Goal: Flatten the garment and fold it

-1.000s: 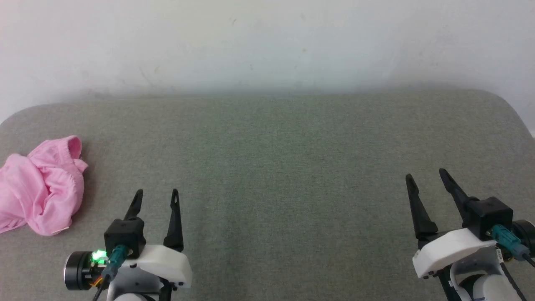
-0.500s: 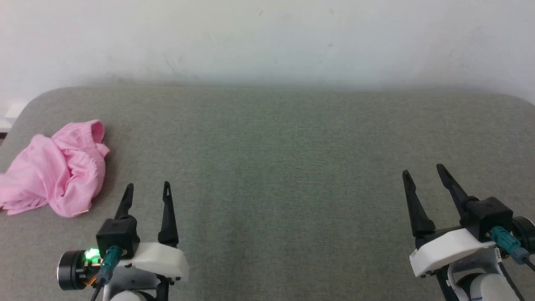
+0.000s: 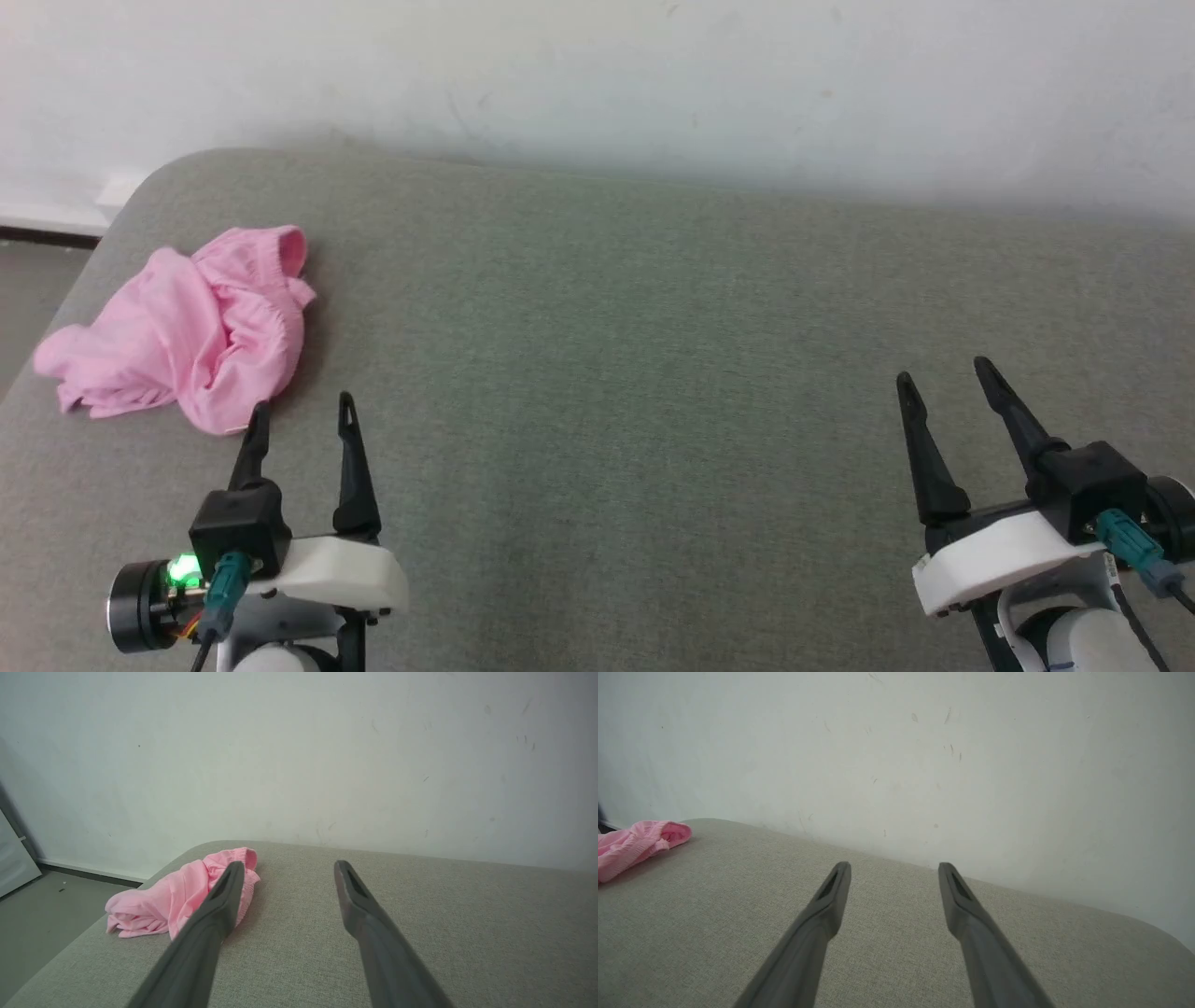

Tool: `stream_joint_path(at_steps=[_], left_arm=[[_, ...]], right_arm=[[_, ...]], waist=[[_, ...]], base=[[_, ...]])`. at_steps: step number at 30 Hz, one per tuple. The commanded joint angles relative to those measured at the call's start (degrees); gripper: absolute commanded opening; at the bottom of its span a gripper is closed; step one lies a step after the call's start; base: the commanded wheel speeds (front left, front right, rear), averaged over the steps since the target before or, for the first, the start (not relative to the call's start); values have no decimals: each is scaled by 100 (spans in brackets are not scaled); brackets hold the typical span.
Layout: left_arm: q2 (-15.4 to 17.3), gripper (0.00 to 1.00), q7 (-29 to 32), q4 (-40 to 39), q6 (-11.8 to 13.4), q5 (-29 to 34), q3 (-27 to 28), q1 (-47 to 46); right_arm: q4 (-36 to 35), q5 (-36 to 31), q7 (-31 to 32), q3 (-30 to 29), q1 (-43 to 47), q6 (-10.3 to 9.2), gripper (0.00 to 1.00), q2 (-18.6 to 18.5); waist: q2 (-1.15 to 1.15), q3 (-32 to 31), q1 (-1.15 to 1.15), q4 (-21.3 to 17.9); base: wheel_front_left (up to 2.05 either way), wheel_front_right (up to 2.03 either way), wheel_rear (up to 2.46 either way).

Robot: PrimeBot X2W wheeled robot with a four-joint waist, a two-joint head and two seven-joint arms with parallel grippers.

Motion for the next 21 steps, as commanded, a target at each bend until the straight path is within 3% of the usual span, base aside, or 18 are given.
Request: stream_joint_path(at_steps=[1,14,21], left_arm=[[-14,100,-51,-44,53,-49,39,-139],[-19,100,-207,-110,251,-48,295,-207],[143,100,-291,-30,183,-149,707,-591]], right_arm=[[-47,-45,-66,7,-83,-4,100,11],[-102,-159,-221,89,-135,-6,100,14],[-195,-235,-305,81,-209,-6,100,-37]], waist=[[0,51,-1,118],[0,211,-1,519],[0,436,-1,623]], base=[[0,0,0],[0,0,0],[0,0,0]])
